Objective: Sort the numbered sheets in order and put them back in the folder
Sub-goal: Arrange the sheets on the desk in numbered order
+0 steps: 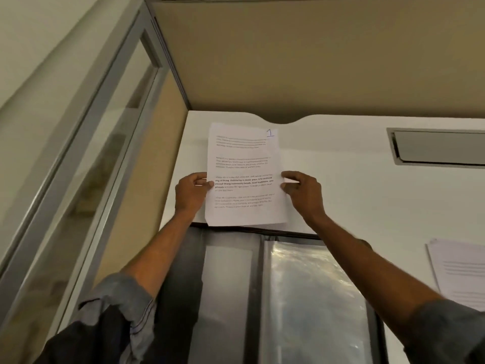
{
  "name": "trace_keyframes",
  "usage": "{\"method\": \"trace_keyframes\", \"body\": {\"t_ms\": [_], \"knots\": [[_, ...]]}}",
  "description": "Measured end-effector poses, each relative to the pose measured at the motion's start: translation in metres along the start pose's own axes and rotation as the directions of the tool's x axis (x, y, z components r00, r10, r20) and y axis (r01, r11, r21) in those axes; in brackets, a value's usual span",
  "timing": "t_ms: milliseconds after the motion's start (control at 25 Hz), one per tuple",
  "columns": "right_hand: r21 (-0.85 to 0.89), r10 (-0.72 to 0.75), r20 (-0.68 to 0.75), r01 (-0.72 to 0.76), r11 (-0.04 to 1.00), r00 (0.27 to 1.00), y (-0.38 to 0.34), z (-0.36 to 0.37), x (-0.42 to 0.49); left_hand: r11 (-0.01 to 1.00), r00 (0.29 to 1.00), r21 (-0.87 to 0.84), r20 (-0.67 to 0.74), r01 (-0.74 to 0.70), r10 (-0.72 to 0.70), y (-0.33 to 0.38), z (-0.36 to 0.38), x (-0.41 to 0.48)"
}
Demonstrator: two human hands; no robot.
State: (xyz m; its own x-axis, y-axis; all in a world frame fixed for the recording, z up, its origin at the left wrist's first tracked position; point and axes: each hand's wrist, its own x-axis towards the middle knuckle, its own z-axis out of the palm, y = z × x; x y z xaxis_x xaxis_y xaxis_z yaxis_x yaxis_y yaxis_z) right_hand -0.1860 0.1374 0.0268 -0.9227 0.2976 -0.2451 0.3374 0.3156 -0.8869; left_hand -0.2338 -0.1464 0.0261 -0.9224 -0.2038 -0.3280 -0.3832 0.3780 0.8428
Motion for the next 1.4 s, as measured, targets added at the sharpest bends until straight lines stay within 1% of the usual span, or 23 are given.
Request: {"method": "trace_keyframes", "body": {"t_ms": [80, 160, 280, 320, 400, 480, 560, 640, 680, 800, 920, 1080, 1160, 1240, 1400], "knots": [[-0.063, -0.055, -0.004, 0.055, 0.997, 0.998, -0.007, 0.030, 0.016, 1.000, 0.999, 0.011, -0.038, 0.011, -0.010, -0.010, -0.011, 0.022], [-0.111, -0.106, 0.008, 0.106, 0.988, 0.994, -0.009, 0.055, 0.032, 0.999, 0.996, 0.036, -0.085, -0.017, 0.020, -0.017, -0.014, 0.039], [-0.146, -0.121, 0.046, 0.126, 0.981, 0.992, -0.005, 0.082, 0.046, 0.994, 0.989, 0.099, -0.137, -0.041, 0.055, -0.028, -0.011, 0.058], [-0.183, -0.132, 0.073, 0.144, 0.973, 0.989, -0.001, 0.089, 0.047, 0.990, 0.985, 0.130, -0.150, -0.062, 0.081, -0.031, -0.009, 0.061], [-0.304, -0.190, 0.181, 0.239, 0.922, 0.965, 0.010, 0.100, 0.047, 0.958, 0.972, 0.250, -0.152, -0.138, 0.179, -0.040, -0.001, 0.064], [-0.412, -0.227, 0.302, 0.342, 0.845, 0.926, 0.019, 0.109, 0.042, 0.891, 0.948, 0.380, -0.096, -0.248, 0.304, -0.051, 0.011, 0.059], [-0.500, -0.259, 0.339, 0.406, 0.765, 0.905, 0.025, 0.114, 0.038, 0.815, 0.922, 0.461, 0.020, -0.352, 0.387, -0.063, 0.026, 0.053], [-0.562, -0.313, 0.326, 0.449, 0.695, 0.892, 0.031, 0.119, 0.035, 0.730, 0.907, 0.553, 0.133, -0.401, 0.399, -0.074, 0.037, 0.050], [-0.583, -0.331, 0.320, 0.460, 0.670, 0.888, 0.032, 0.120, 0.035, 0.691, 0.902, 0.593, 0.166, -0.414, 0.398, -0.078, 0.039, 0.051], [-0.625, -0.361, 0.314, 0.478, 0.618, 0.878, 0.034, 0.123, 0.034, 0.605, 0.893, 0.671, 0.212, -0.429, 0.398, -0.086, 0.037, 0.061], [-0.643, -0.352, 0.330, 0.481, 0.596, 0.876, 0.033, 0.125, 0.035, 0.565, 0.891, 0.703, 0.238, -0.432, 0.386, -0.088, 0.033, 0.066], [-0.651, -0.360, 0.362, 0.510, 0.562, 0.860, 0.030, 0.118, 0.028, 0.573, 0.888, 0.695, 0.224, -0.434, 0.401, -0.084, 0.033, 0.060], [-0.650, -0.352, 0.352, 0.497, 0.574, 0.867, 0.025, 0.108, 0.020, 0.583, 0.882, 0.683, 0.209, -0.440, 0.422, -0.076, 0.036, 0.051], [-0.649, -0.329, 0.320, 0.458, 0.608, 0.889, 0.022, 0.093, 0.007, 0.591, 0.870, 0.660, 0.214, -0.463, 0.443, -0.063, 0.043, 0.033], [-0.653, -0.326, 0.242, 0.402, 0.642, 0.914, 0.030, 0.053, -0.031, 0.585, 0.836, 0.619, 0.239, -0.523, 0.494, -0.040, 0.070, -0.026]]}}
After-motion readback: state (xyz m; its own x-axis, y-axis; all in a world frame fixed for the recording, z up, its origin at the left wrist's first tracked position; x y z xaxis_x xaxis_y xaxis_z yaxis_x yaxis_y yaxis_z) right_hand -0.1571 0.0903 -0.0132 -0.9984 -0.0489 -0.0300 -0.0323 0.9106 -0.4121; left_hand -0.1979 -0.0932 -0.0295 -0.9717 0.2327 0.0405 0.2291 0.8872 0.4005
